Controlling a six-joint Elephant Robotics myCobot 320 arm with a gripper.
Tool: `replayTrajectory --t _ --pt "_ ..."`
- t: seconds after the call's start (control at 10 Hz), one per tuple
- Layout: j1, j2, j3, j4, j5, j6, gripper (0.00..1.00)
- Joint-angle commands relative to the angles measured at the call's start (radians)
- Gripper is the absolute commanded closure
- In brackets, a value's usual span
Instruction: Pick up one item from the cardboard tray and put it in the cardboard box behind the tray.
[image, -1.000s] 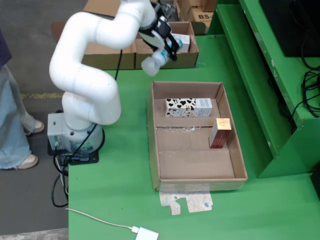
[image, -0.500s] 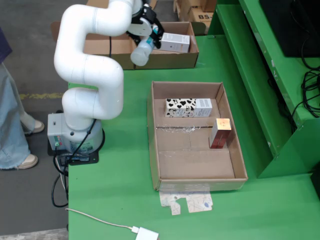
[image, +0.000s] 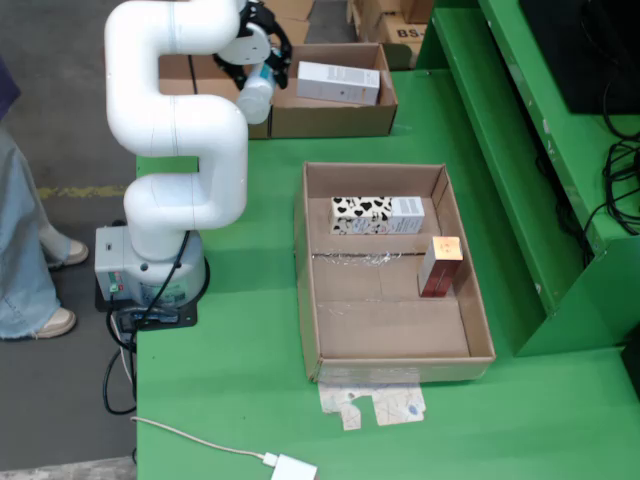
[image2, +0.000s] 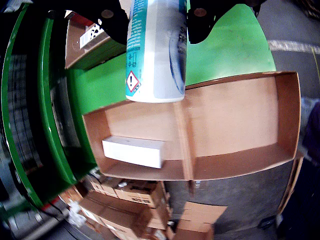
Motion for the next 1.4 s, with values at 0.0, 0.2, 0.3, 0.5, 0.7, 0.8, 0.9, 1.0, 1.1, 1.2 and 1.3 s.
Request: replayTrajectory --t 0.0,0.2,0.3,0.5,0.7,0.8,0.9,1.0,1.1,1.2,1.3 --pt "0.484 -0.079 0.084 -0.006 0.004 0.025 1.0" --pt "0.547 -0.188 0.199 -0.038 0.014 0.018 1.0" --pt "0.547 -0.188 0.199 -0.038 0.014 0.018 1.0" --pt "0.581 -0.312 0.355 -0.088 0.023 0.003 1.0" --pt "0.586 -0.553 0.697 -0.202 0.036 -0.015 1.0" --pt "0.586 -0.553 0.697 -0.202 0.036 -0.015 1.0" --pt "0.581 -0.858 1.074 -0.105 0.007 -0.088 1.0" --pt "0.581 -0.858 1.074 -0.105 0.007 -0.088 1.0" --pt "0.574 -1.028 1.074 0.373 -0.122 -0.22 1.0" --pt "0.574 -1.028 1.074 0.373 -0.122 -0.22 1.0" --pt "0.554 -1.177 1.074 0.789 -0.234 -0.342 1.0"
